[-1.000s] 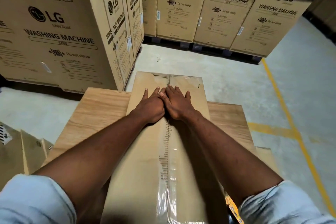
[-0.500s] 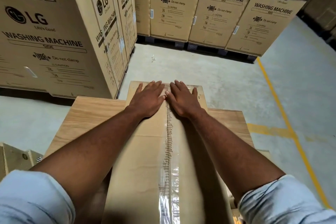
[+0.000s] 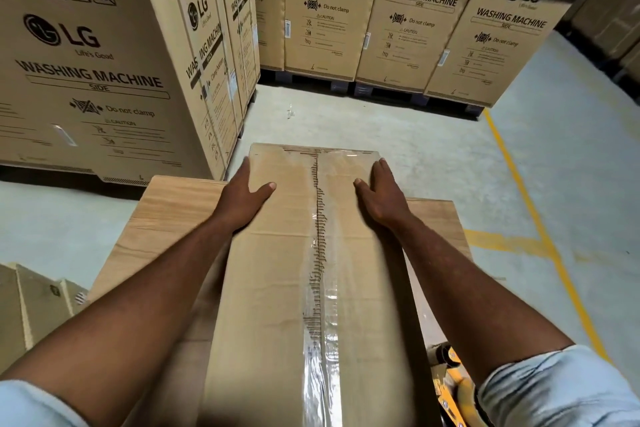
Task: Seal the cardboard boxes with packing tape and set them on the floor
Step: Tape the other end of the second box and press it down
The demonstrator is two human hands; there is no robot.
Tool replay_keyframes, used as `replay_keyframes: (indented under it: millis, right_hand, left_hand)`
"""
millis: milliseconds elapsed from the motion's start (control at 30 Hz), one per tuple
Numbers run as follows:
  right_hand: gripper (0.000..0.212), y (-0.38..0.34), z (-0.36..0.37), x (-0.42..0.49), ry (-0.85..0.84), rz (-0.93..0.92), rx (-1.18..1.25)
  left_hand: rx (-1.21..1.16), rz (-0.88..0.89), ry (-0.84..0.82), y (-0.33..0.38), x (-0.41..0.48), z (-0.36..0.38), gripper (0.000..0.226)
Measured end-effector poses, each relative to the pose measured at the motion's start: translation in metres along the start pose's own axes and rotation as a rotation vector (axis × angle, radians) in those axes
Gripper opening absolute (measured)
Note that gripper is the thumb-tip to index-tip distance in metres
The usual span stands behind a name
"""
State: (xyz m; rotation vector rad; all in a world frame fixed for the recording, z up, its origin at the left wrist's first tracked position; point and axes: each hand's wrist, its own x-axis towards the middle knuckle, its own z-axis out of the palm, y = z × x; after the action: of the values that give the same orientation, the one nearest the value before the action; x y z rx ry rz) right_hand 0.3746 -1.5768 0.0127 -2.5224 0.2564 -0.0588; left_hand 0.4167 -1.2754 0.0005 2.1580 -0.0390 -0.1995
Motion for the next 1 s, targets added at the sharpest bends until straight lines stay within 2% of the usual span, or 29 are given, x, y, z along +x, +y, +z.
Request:
replay_keyframes:
  millis: [33,100,167,200,300,433,567,767,900,1000]
  right_hand:
    - [0.055,0.001,-0.001,-0.012,0.023,0.015,0.034]
    - [0.047,0.002,-0.002,-0.036,0.042,0.077,0.134]
    - [0.053,0.009,-0.003,-0.059,-0.01,0.198,0.236]
    - [0.057,0.01,-0.005,-0.069,-0.038,0.244,0.289]
    - [0.063,0.019,-0.009,-0.104,-0.099,0.315,0.445]
    - [0.059,0.025,-0.009,-0.149,-0.22,0.357,0.727]
    - [0.05,0.019,-0.013,-0.177,-0.26,0.44,0.93]
    - [0.04,0.009,-0.04,-0.207,-0.274,0.462,0.952]
    - [0.03,0.003,-0.066,-0.224,-0.237,0.429,0.985]
    - [0.05,-0.007,-0.088,-0.248,-0.198,0.379,0.968]
  left_hand:
    - [-0.081,-0.067,-0.012,-0.006,-0.011,-0.001,0.088]
    - [-0.263,-0.108,-0.039,-0.014,-0.032,-0.001,0.062]
    - [-0.434,-0.112,-0.089,-0.013,-0.056,-0.001,0.033]
    - [-0.498,-0.123,-0.111,-0.011,-0.067,-0.001,0.03]
    - [-0.605,-0.17,-0.165,-0.014,-0.1,-0.003,0.036]
    - [-0.74,-0.251,-0.235,-0.029,-0.142,-0.001,0.046]
    - [-0.86,-0.298,-0.2,-0.024,-0.169,0.004,0.043]
    - [-0.85,-0.277,-0.188,0.0,-0.198,-0.003,0.037]
    - [-0.846,-0.261,-0.2,0.025,-0.219,-0.014,0.041]
    - [-0.831,-0.246,-0.202,0.047,-0.241,-0.024,0.044]
